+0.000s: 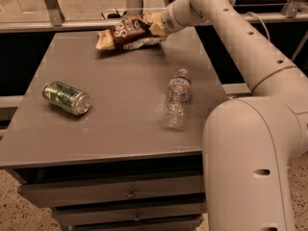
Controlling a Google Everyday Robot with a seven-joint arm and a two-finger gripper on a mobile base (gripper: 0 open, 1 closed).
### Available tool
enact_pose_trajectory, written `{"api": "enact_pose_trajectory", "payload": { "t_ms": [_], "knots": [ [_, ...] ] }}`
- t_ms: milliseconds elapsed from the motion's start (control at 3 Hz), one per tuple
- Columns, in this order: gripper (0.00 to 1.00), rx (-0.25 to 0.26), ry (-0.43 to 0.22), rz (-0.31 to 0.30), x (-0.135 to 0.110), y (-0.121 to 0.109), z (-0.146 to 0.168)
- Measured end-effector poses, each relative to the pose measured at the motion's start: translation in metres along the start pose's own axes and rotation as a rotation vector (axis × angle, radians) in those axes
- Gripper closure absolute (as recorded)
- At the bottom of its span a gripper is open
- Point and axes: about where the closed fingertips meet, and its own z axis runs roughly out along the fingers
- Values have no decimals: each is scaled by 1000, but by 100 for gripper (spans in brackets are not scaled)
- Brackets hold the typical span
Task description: Move brown chip bag near water bottle
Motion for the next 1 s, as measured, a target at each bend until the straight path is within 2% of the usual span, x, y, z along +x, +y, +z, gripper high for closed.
{"api": "enact_pose_trajectory", "payload": {
  "t_ms": [333,667,1000],
  "knots": [
    [100,-42,-84,-70,-27,7,-34],
    [100,-77,-136,-119,-38,12,-50],
    [100,-163,-201,-180,-27,20,-67]
  ]
}}
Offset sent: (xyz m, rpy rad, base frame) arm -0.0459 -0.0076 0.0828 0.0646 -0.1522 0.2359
